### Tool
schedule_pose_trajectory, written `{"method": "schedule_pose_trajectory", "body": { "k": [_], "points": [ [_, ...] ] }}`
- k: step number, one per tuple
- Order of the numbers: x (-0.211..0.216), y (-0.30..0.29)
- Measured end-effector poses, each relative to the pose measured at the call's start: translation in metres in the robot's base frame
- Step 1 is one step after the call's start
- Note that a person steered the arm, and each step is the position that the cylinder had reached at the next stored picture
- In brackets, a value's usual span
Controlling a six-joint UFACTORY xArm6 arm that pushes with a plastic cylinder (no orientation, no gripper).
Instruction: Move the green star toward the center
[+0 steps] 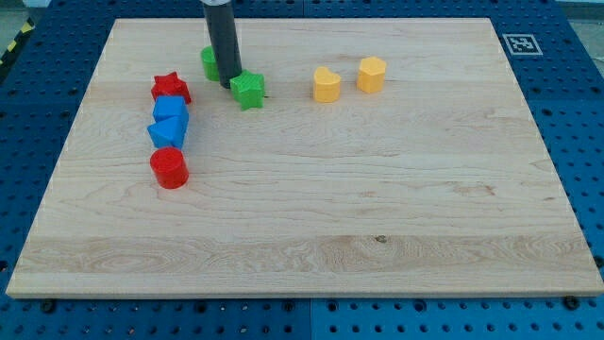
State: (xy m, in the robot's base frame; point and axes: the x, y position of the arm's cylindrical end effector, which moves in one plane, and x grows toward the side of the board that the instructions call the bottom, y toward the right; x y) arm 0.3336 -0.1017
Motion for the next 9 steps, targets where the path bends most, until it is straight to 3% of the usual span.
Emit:
{"method": "schedule_pose_trajectory", "body": {
  "k": [2, 4, 7, 9],
  "points": [
    [0.000, -0.016],
    [0.006, 0.025],
    [0.084, 0.053],
    [0.107, 0.079]
  ]
}}
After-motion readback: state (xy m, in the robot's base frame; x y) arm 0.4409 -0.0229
